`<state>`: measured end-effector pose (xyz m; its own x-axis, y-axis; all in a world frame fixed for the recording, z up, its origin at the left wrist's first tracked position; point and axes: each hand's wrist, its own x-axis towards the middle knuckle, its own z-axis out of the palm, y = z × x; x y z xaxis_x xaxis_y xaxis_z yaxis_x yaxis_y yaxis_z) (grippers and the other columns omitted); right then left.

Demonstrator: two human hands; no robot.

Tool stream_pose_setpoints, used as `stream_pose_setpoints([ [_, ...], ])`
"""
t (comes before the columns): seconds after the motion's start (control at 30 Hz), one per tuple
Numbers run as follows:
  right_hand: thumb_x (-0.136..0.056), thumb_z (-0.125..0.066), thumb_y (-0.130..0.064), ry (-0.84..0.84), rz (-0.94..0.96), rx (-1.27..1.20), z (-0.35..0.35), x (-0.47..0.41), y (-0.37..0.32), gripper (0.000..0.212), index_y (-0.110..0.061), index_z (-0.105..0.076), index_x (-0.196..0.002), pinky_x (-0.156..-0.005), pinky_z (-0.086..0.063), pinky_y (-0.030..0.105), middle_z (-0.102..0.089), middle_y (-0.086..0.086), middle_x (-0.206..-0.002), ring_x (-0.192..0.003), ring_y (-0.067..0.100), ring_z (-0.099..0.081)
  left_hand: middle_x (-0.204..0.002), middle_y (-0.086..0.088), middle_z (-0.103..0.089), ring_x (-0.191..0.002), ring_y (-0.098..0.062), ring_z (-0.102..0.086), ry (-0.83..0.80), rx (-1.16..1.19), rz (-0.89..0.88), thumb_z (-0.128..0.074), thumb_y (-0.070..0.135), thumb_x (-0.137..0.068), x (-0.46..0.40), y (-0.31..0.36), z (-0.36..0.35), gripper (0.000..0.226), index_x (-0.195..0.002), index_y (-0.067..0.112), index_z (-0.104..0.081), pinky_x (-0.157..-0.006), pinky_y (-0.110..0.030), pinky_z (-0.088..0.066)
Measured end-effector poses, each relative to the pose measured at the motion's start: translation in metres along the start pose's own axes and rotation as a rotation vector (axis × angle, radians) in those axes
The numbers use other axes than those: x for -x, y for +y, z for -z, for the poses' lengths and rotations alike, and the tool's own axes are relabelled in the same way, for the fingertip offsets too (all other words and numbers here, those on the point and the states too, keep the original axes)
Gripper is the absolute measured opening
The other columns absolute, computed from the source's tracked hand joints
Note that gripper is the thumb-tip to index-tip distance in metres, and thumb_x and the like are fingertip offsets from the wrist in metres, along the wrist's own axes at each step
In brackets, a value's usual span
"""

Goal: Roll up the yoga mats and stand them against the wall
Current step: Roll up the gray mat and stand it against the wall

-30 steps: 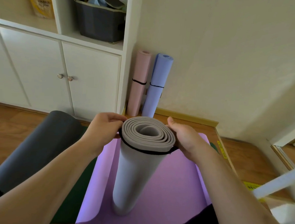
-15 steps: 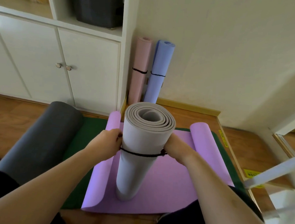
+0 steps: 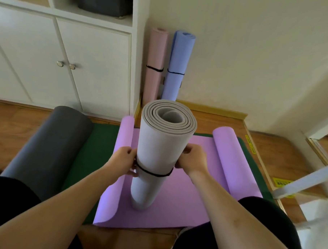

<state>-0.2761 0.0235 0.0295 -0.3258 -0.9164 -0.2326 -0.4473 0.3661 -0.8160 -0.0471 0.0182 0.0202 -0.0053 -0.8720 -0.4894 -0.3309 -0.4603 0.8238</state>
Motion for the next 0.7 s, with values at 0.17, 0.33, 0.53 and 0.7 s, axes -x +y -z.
stream_pose_setpoints([
  [0.17, -0.09, -0.044, -0.007, -0.258, -0.345, -0.195, -0.008, 0.001, 0.006, 0.036, 0.003, -0.074, -0.106, -0.063, -0.066, 0.047, -0.07, 0.025, -0.106, -0.064, 0.037, -0.071, -0.088, -0.018, -0.062, -0.08, -0.03, -0.061, -0.086, 0.237, 0.062, -0.056, 0.014, -0.101, -0.002, -0.003, -0.007, 0.025, -0.104, -0.006, -0.071, -0.071, -0.046, -0.065],
  [0.33, -0.091, -0.038, 0.006, -0.31, -0.329, -0.36, -0.01, -0.014, 0.018, 0.041, 0.01, -0.074, -0.11, -0.071, -0.066, 0.041, -0.069, 0.032, -0.122, -0.092, 0.045, -0.077, -0.098, -0.019, -0.065, -0.093, -0.028, -0.064, -0.145, 0.25, 0.001, -0.054, -0.001, -0.102, -0.003, -0.006, -0.002, 0.019, -0.104, -0.011, -0.071, -0.079, -0.037, -0.065],
  [0.53, -0.095, -0.047, 0.001, -0.346, -0.242, -0.221, -0.016, -0.021, 0.024, 0.032, 0.014, -0.072, -0.11, -0.077, -0.067, 0.041, -0.074, 0.031, -0.113, -0.091, 0.041, -0.078, -0.102, -0.02, -0.068, -0.095, -0.028, -0.072, -0.082, 0.061, -0.06, -0.06, 0.004, -0.101, -0.009, -0.004, -0.003, 0.017, -0.096, -0.008, -0.071, -0.084, -0.04, -0.066],
  [0.7, -0.094, -0.041, -0.008, -0.338, -0.216, 0.035, -0.018, -0.017, 0.024, 0.036, 0.007, -0.07, -0.108, -0.096, -0.061, 0.046, -0.08, 0.016, -0.087, -0.076, 0.027, -0.081, -0.098, -0.009, -0.075, -0.078, -0.017, -0.079, -0.045, -0.248, -0.121, -0.062, 0.009, -0.1, -0.008, -0.005, -0.002, 0.013, -0.095, -0.001, -0.067, -0.061, -0.022, -0.055],
])
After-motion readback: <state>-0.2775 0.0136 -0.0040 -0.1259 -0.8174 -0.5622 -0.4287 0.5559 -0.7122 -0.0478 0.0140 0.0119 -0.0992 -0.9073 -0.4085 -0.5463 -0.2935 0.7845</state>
